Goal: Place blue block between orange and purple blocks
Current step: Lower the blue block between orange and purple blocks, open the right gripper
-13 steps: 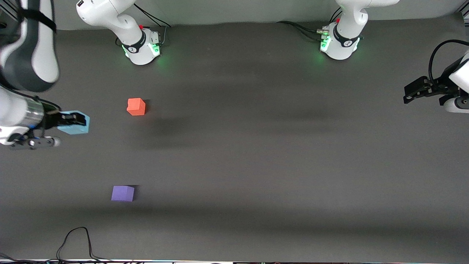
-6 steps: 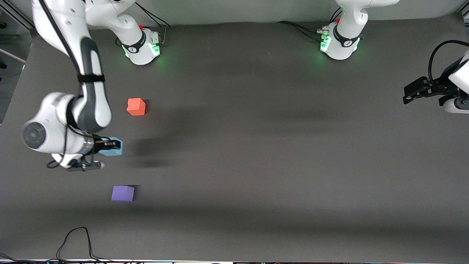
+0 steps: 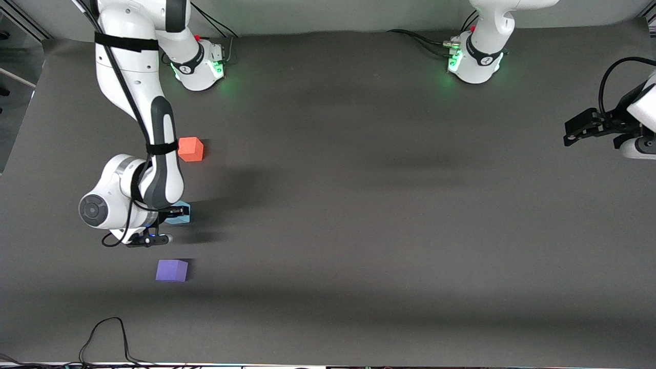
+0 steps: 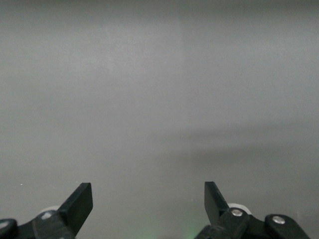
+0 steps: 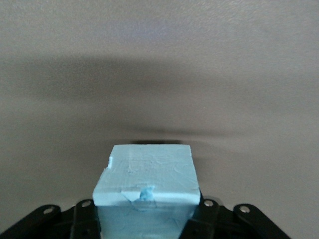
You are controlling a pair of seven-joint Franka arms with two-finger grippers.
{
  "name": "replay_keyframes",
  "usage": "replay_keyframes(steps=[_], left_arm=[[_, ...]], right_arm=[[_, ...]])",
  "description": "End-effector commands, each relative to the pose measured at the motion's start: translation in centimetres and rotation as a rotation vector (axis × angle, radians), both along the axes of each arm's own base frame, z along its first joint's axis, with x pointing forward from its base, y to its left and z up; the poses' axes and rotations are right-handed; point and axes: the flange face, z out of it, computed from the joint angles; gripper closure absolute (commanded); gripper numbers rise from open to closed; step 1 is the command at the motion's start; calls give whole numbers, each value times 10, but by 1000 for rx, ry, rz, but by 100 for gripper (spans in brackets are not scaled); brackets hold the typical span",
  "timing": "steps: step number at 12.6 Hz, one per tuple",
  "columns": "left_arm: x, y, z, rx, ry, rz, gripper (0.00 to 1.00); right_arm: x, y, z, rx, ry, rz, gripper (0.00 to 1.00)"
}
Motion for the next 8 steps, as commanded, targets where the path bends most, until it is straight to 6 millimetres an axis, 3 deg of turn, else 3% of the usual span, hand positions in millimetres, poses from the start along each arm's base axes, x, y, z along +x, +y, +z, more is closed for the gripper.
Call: replay_keyframes(steps=[1, 3, 4, 6, 8], left_arm=[[1, -2, 2, -9, -8, 8, 0], [1, -2, 3, -9, -10, 8, 0], [1, -2, 2, -10, -8, 8, 0], [1, -5, 2, -10, -8, 4, 0], [0, -6, 2, -10, -8, 1, 0]], right_arm=[[3, 3, -1, 20, -13, 10, 73], [0, 12, -7, 24, -2, 18, 68], [-1, 12, -10, 21, 4, 17, 53], [-1, 13, -12, 21, 10, 18, 0], [0, 16, 1, 40, 6, 17, 0]])
